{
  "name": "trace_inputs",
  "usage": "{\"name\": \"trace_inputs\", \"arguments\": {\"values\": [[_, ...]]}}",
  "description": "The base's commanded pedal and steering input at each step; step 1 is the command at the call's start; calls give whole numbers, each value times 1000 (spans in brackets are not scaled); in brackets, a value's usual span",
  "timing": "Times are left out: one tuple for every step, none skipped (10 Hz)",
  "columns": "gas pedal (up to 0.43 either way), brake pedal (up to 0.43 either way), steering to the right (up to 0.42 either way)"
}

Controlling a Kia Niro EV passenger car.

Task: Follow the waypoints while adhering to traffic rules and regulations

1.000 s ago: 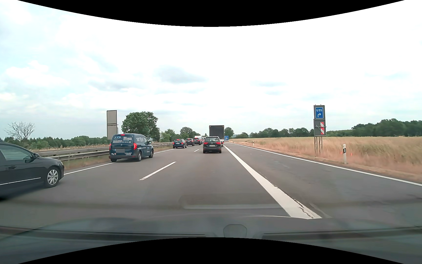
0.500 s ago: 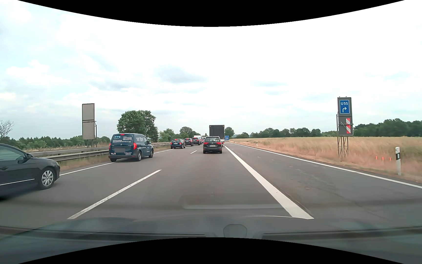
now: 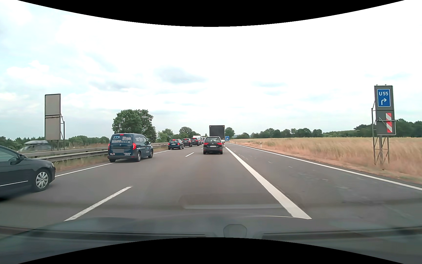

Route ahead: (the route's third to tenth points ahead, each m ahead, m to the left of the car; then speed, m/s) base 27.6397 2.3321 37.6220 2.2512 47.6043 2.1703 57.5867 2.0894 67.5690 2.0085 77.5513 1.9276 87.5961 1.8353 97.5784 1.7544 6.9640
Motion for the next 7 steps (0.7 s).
{"name": "trace_inputs", "arguments": {"values": [[47,0,-4],[47,0,-4],[47,0,-4],[47,0,-4],[47,0,-4],[47,0,-4],[59,0,-3]]}}
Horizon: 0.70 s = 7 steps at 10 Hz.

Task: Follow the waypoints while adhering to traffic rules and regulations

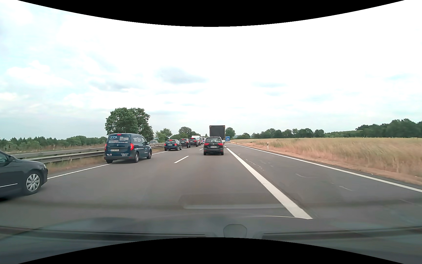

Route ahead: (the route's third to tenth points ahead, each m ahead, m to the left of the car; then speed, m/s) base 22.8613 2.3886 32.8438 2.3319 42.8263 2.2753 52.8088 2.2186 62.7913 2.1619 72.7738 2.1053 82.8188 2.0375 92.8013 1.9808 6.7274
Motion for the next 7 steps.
{"name": "trace_inputs", "arguments": {"values": [[67,0,0],[79,0,1],[79,0,1],[79,0,1],[79,0,1],[79,0,1],[79,0,1]]}}
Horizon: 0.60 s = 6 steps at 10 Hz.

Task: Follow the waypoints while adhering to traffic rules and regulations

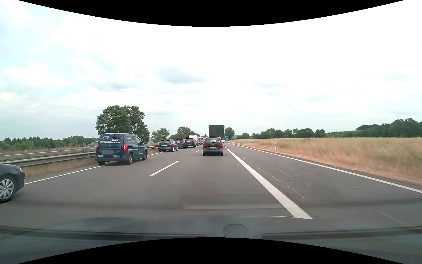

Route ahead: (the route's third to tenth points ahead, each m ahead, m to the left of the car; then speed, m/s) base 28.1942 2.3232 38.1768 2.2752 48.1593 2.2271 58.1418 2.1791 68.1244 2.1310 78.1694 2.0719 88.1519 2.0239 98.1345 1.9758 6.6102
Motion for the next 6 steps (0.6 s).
{"name": "trace_inputs", "arguments": {"values": [[79,0,1],[79,0,0],[79,0,0],[79,0,0],[79,0,0],[79,0,-1]]}}
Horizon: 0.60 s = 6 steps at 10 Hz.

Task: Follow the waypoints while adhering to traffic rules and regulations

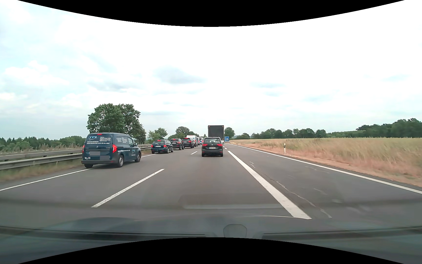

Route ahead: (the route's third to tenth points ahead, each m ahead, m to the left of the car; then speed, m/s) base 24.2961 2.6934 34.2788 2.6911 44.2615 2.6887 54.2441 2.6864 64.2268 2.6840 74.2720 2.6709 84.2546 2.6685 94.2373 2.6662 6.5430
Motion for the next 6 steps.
{"name": "trace_inputs", "arguments": {"values": [[79,0,-2],[79,0,-4],[79,0,-5],[79,0,-4],[79,0,-5],[79,0,-5]]}}
